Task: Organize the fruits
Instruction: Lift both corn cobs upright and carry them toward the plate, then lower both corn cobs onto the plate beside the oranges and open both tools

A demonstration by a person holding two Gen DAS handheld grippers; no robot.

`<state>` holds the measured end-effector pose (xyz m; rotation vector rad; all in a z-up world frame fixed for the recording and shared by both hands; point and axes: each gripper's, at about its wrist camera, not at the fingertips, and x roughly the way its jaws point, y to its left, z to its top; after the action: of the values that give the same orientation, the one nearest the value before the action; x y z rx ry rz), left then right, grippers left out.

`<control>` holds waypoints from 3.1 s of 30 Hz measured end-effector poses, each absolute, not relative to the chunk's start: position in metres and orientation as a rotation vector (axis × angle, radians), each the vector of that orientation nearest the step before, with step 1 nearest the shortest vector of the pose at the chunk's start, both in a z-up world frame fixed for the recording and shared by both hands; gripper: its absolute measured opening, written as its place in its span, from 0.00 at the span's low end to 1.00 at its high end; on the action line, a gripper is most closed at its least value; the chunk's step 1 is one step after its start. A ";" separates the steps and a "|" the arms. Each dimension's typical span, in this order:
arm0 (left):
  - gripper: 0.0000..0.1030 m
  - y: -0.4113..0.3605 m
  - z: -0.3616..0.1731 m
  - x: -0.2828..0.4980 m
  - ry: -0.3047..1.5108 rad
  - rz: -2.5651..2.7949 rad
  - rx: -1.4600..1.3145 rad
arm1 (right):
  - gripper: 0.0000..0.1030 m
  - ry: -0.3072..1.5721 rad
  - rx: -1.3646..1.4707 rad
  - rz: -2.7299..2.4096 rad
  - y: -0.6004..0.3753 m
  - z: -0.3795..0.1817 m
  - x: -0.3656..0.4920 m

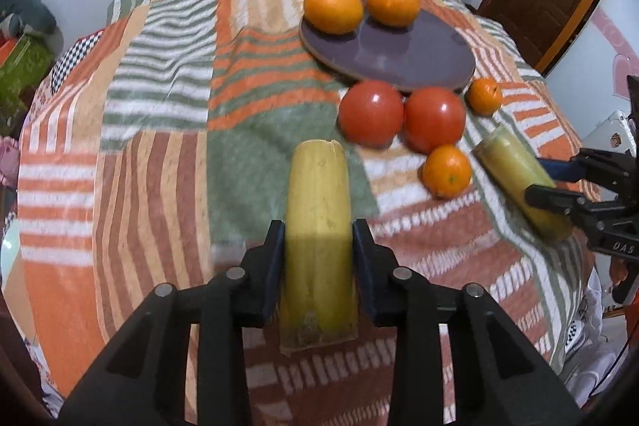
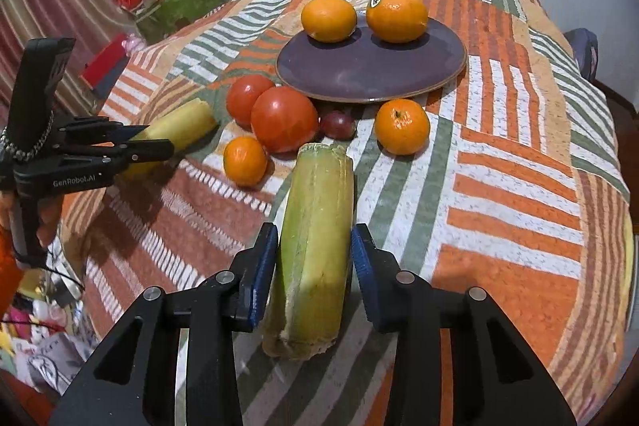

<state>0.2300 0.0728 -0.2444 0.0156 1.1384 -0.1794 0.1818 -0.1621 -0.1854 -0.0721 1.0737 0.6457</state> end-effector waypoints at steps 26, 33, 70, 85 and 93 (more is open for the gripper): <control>0.34 0.081 -0.267 0.237 1.161 -0.168 -0.044 | 0.34 1.094 -0.087 0.636 -0.140 -0.202 0.188; 0.34 0.077 -0.260 0.234 1.150 -0.157 -0.038 | 0.34 1.057 -0.141 0.619 -0.137 -0.198 0.183; 0.33 0.031 -0.180 0.258 0.952 -0.230 -0.023 | 0.34 0.855 -0.034 0.547 -0.176 -0.125 0.208; 0.33 0.020 -0.171 0.305 0.928 -0.262 -0.019 | 0.34 0.828 -0.037 0.548 -0.173 -0.125 0.243; 0.33 0.008 -0.175 0.333 0.934 -0.283 0.009 | 0.34 0.844 -0.007 0.515 -0.179 -0.133 0.266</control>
<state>0.3329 0.0079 -0.1753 0.0093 0.9338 -0.2831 0.2659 -0.1789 -0.1328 -0.0066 0.8441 0.5147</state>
